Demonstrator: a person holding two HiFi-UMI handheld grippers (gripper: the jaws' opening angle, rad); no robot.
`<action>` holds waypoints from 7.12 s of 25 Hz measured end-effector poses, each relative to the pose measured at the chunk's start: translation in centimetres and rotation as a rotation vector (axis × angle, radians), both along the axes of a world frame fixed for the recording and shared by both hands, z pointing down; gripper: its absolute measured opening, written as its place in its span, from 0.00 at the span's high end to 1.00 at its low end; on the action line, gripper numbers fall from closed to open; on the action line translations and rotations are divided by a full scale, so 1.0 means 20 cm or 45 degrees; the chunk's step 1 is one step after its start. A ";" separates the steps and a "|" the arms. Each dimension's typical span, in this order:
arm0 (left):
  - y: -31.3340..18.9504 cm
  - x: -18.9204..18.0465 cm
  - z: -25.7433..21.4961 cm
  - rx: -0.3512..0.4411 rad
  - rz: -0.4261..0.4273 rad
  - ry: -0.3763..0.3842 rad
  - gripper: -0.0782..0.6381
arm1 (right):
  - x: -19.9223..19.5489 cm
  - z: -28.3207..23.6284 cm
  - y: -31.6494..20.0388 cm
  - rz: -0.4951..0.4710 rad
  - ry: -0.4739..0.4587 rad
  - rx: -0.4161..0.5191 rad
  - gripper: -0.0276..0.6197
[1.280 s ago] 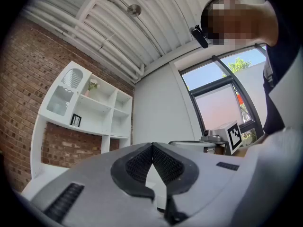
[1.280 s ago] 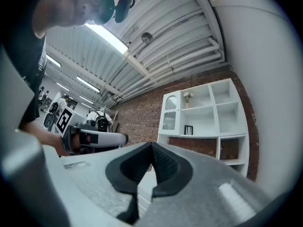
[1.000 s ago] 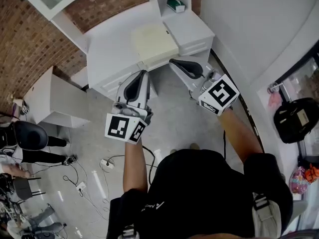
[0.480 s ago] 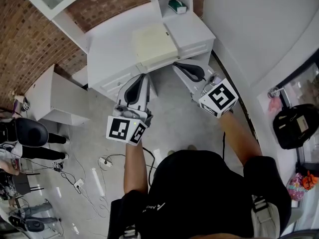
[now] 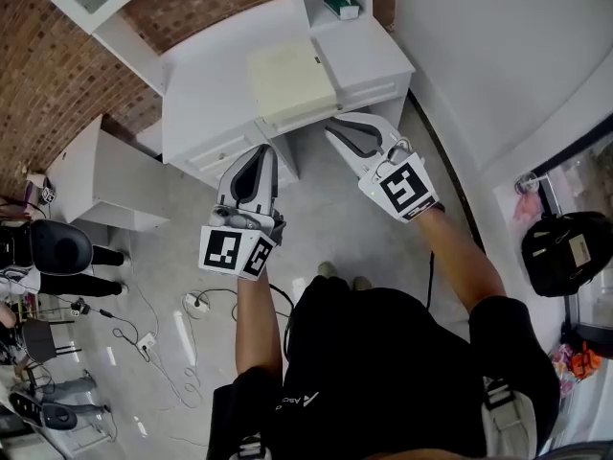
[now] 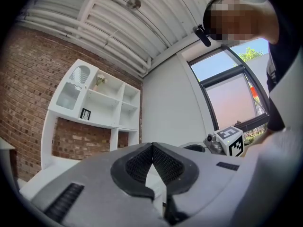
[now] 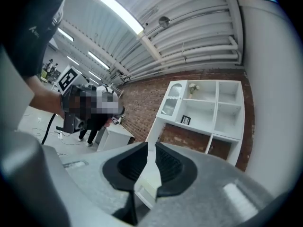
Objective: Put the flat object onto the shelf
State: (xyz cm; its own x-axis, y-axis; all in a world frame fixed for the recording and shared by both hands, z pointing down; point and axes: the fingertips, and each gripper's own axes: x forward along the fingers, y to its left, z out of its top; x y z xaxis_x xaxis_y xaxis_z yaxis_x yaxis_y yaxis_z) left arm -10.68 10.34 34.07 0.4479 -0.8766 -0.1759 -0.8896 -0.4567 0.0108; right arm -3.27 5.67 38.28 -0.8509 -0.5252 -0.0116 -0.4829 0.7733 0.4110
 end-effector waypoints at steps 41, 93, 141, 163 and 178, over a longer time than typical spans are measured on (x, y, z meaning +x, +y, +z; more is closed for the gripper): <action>-1.00 -0.56 0.34 -0.150 0.081 0.048 0.89 | -0.18 1.13 -1.30 0.595 -1.140 -1.389 0.44; -1.29 -0.72 0.53 -0.218 -0.025 0.060 0.89 | -0.39 1.46 -1.67 0.315 -1.611 -1.871 0.53; -1.44 0.05 -0.12 0.101 0.256 0.050 0.89 | 0.56 -0.64 -1.98 0.018 -1.853 -1.420 0.53; -1.93 0.48 -0.21 0.104 0.024 0.019 0.89 | 0.70 -0.90 -2.82 -0.175 -1.719 -1.567 0.53; -2.18 0.43 -0.33 0.223 0.138 -0.013 0.89 | 0.64 -0.80 -3.18 -0.088 -1.713 -1.568 0.53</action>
